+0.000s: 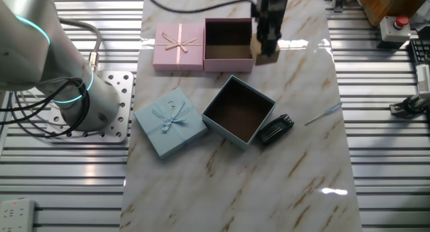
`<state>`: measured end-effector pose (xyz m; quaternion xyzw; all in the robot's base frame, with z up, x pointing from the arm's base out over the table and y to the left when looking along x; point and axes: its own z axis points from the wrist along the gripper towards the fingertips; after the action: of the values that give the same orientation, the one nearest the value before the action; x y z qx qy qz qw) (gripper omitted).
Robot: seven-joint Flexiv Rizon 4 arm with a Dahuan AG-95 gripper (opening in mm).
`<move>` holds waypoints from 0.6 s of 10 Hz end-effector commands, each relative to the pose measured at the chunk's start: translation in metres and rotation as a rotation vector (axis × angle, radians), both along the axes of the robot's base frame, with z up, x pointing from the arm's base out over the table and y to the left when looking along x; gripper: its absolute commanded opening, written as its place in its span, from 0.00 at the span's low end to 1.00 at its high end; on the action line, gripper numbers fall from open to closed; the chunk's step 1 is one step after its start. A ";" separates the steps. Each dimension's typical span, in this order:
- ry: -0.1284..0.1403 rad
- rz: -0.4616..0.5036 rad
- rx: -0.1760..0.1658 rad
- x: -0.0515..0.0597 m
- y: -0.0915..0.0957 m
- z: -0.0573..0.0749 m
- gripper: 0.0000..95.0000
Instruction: Move an object from one box to another
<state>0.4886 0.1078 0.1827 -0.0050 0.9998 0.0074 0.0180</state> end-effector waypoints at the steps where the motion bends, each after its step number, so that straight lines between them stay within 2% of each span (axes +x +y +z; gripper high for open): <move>1: -0.003 -0.028 0.005 0.009 0.013 0.001 0.00; 6: -0.008 -0.082 0.008 0.025 0.037 0.005 0.00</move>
<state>0.5151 0.1469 0.1863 0.0372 0.9990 0.0103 0.0208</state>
